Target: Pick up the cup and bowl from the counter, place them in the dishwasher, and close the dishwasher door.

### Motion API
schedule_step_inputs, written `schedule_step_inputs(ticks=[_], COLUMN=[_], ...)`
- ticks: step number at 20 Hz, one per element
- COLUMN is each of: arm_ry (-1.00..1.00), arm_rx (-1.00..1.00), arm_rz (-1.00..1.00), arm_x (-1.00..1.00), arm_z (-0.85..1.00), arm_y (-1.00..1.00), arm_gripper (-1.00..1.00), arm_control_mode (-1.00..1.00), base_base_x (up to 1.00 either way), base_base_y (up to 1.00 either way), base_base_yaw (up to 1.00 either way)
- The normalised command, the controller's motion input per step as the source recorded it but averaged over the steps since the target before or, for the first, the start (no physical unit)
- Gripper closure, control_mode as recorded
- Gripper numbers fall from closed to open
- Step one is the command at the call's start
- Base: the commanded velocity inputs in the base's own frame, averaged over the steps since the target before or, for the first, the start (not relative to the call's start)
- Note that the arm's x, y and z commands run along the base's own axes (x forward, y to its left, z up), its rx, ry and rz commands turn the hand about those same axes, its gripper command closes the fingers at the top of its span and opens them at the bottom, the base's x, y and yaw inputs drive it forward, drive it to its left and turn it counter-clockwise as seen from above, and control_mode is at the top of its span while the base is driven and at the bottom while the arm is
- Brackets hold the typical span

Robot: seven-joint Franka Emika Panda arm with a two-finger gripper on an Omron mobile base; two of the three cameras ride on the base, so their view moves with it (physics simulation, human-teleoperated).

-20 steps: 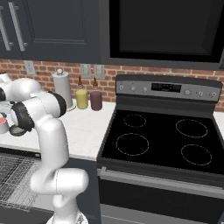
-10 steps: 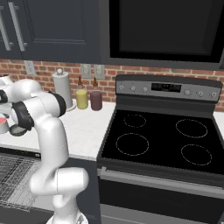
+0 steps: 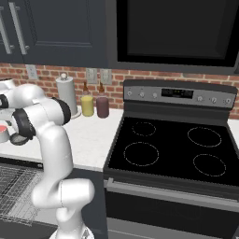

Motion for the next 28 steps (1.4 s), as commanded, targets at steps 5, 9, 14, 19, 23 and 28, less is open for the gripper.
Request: schedule_step_inputs(ticks=[5,9,14,19,23,28], arm_ry=[0.00,0.00,0.00,0.00,0.00,0.00], arm_rx=[0.00,0.00,0.00,0.00,0.00,0.00], arm_rz=[0.00,0.00,0.00,0.00,0.00,0.00], arm_x=[-0.07,-0.06,-0.13,-0.01,0.00,0.00], arm_z=[-0.03,-0.10,-0.33,-0.45,-0.55,-0.22], arm_y=[-0.04,-0.02,-0.01,-0.10,-0.10,0.00], arm_gripper=[-1.00,-1.00,-1.00,-1.00,-1.00,-1.00], arm_control_mode=[-1.00,-1.00,-1.00,-1.00,-1.00,-1.00], base_base_x=[0.00,0.00,0.00,0.00,0.00,0.00], base_base_y=[0.00,0.00,0.00,0.00,0.00,0.00], base_base_yaw=[0.00,0.00,0.00,0.00,0.00,0.00])
